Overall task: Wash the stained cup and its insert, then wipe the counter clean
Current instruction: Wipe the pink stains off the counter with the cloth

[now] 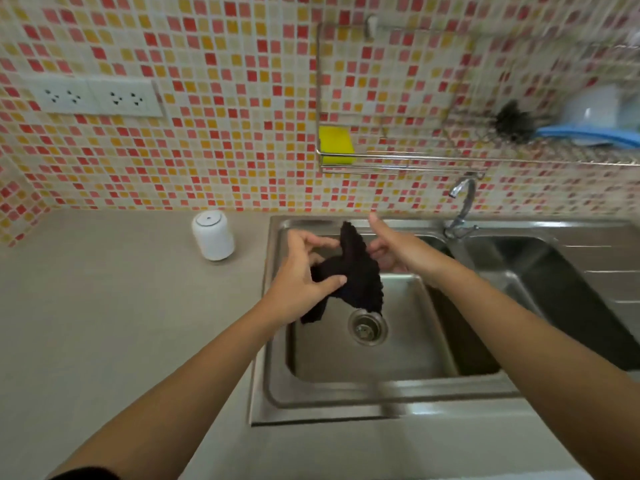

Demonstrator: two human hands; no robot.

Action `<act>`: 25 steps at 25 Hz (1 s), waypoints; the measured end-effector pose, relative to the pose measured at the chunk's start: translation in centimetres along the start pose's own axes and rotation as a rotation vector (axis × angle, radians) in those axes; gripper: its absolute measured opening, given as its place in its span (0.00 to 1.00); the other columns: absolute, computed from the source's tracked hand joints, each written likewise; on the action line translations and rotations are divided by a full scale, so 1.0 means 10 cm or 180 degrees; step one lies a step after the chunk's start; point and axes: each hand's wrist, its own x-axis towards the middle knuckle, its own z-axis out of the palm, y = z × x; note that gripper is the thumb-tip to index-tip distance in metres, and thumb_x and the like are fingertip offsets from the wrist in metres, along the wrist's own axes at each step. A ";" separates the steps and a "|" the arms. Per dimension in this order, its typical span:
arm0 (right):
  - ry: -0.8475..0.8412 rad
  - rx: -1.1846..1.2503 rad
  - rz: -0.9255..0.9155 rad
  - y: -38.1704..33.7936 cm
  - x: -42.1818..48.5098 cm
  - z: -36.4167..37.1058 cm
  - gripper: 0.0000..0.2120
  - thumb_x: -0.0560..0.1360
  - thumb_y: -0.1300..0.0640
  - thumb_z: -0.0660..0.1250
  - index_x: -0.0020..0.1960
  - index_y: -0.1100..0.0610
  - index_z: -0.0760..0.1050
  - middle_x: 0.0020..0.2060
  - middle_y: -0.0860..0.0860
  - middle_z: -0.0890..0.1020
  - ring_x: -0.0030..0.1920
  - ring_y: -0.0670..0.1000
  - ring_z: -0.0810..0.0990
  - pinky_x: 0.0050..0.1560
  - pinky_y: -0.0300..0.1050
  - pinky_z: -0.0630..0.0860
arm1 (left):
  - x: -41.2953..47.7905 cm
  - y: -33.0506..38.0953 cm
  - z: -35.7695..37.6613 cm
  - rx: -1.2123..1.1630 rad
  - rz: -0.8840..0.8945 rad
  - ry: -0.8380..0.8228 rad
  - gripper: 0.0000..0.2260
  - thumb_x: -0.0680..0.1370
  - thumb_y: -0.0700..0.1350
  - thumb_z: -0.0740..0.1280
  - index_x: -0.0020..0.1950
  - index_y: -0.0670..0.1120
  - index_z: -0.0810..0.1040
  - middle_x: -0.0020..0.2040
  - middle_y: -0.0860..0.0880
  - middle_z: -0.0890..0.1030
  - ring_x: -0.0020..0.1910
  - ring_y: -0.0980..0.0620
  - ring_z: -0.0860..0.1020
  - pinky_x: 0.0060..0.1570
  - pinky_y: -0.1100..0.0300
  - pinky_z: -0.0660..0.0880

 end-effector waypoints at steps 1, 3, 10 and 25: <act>-0.0022 -0.0008 -0.0128 0.07 -0.06 -0.17 0.35 0.65 0.25 0.56 0.50 0.53 0.80 0.47 0.49 0.83 0.50 0.49 0.81 0.56 0.47 0.75 | 0.06 0.06 0.18 0.0151 0.0153 0.0051 0.24 0.71 0.36 0.72 0.50 0.53 0.59 0.57 0.56 0.72 0.47 0.61 0.79 0.48 0.60 0.79; 0.0003 -0.0022 -0.0447 0.20 -0.16 -0.45 0.21 0.67 0.35 0.67 0.46 0.52 0.82 0.43 0.48 0.85 0.47 0.47 0.82 0.54 0.45 0.77 | 0.18 0.17 0.50 0.0536 0.0419 0.0134 0.25 0.70 0.38 0.74 0.52 0.51 0.58 0.57 0.54 0.70 0.46 0.55 0.79 0.46 0.59 0.79; 0.0519 0.0559 -0.1177 0.31 -0.22 -0.93 0.05 0.74 0.56 0.68 0.49 0.54 0.79 0.46 0.50 0.83 0.50 0.49 0.81 0.53 0.48 0.78 | 0.41 0.29 0.96 0.0129 0.0298 0.0462 0.31 0.67 0.50 0.76 0.59 0.55 0.59 0.66 0.48 0.66 0.59 0.54 0.74 0.55 0.58 0.77; 0.0993 0.1112 -0.1988 -0.11 -0.04 -1.81 0.06 0.75 0.59 0.68 0.42 0.50 0.76 0.38 0.46 0.80 0.41 0.44 0.80 0.42 0.39 0.75 | 1.45 1.57 0.36 0.1984 0.0680 0.0305 0.06 0.75 0.46 0.69 0.49 0.44 0.78 0.44 0.52 0.78 0.45 0.56 0.75 0.42 0.74 0.67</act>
